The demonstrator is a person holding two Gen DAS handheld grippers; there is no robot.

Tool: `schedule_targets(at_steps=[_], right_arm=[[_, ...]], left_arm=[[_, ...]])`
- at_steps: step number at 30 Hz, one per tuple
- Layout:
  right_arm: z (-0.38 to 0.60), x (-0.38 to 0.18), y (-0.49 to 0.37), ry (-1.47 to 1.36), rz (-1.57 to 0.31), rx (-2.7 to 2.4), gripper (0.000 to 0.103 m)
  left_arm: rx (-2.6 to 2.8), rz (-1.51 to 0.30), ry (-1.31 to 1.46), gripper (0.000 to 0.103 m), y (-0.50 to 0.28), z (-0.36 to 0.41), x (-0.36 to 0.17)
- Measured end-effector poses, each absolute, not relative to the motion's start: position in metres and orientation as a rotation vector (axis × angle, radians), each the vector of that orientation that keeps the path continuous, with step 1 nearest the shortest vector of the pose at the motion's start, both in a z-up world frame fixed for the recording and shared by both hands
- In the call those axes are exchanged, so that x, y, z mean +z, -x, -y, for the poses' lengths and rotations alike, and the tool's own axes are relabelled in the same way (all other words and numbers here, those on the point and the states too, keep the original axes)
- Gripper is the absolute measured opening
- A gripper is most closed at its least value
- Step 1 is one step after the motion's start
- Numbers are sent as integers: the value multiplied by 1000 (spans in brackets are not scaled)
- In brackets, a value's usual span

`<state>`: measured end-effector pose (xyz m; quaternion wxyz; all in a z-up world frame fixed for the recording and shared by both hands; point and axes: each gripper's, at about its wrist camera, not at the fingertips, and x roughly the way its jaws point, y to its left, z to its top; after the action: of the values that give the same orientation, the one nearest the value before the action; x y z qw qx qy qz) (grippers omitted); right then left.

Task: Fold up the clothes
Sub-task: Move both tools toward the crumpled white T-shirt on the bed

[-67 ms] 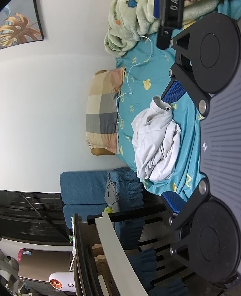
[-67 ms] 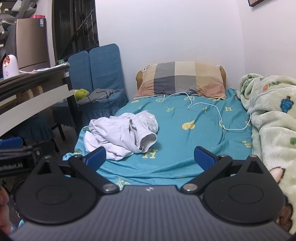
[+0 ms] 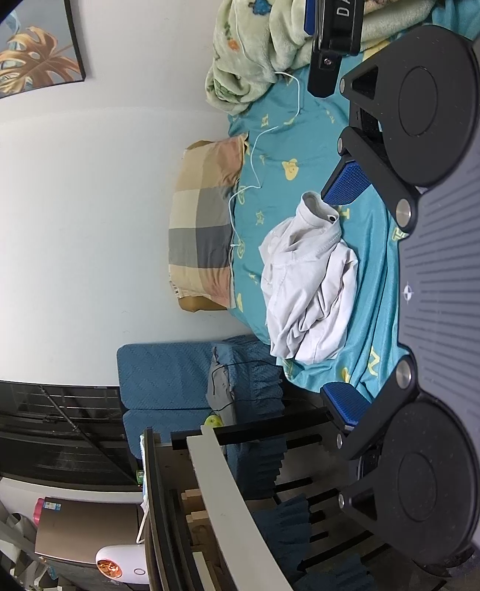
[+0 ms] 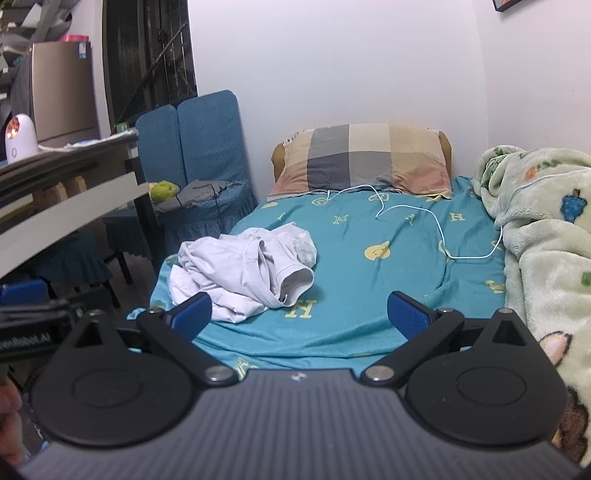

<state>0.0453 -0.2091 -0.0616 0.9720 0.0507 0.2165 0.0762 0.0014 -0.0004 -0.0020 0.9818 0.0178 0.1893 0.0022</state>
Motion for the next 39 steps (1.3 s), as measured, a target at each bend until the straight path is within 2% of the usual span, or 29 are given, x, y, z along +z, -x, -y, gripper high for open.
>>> schedule_targets(at_steps=[26, 39], right_arm=[[218, -61, -40, -151, -375, 168, 103], [226, -60, -40, -167, -377, 148, 103]], left_arm=[[-24, -428, -53, 103, -9, 6, -17], [-47, -535, -107, 101, -36, 15, -39]])
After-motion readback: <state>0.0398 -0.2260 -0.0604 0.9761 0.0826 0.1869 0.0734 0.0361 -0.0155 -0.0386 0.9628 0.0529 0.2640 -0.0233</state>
